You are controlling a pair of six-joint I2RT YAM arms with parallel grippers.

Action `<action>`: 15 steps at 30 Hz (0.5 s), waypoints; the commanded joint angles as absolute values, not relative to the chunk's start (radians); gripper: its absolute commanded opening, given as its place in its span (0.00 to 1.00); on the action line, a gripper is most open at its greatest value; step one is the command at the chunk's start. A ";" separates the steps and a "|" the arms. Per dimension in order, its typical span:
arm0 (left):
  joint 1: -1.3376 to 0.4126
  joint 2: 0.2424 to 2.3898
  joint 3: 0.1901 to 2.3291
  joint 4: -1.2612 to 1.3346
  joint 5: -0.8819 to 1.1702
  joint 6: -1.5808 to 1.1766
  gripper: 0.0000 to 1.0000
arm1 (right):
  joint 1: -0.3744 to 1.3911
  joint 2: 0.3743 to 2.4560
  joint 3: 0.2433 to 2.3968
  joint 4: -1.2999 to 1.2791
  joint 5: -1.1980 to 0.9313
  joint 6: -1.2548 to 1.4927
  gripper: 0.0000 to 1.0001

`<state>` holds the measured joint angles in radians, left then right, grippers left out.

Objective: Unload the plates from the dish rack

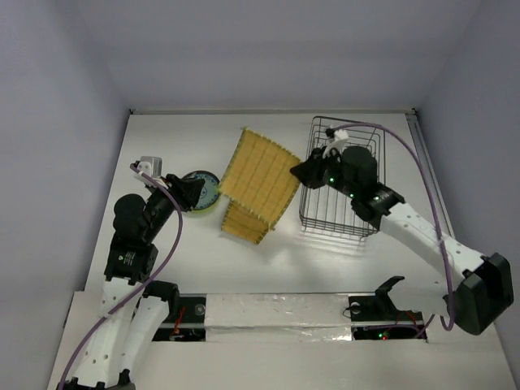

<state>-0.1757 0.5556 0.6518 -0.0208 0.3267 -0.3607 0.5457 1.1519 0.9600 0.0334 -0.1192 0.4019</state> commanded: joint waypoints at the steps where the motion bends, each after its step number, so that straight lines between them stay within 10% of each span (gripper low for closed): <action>1: -0.166 0.541 0.698 0.002 0.293 -0.342 0.30 | 0.603 1.179 0.947 0.248 -0.248 0.514 0.00; 15: -0.166 0.552 0.684 0.009 0.325 -0.347 0.30 | 0.680 1.393 0.861 0.364 -0.160 0.621 0.00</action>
<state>-0.1680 0.5526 0.6525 -0.0219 0.3111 -0.3561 0.6804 1.4181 0.8616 0.1967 -0.1986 0.5678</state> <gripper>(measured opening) 0.301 0.182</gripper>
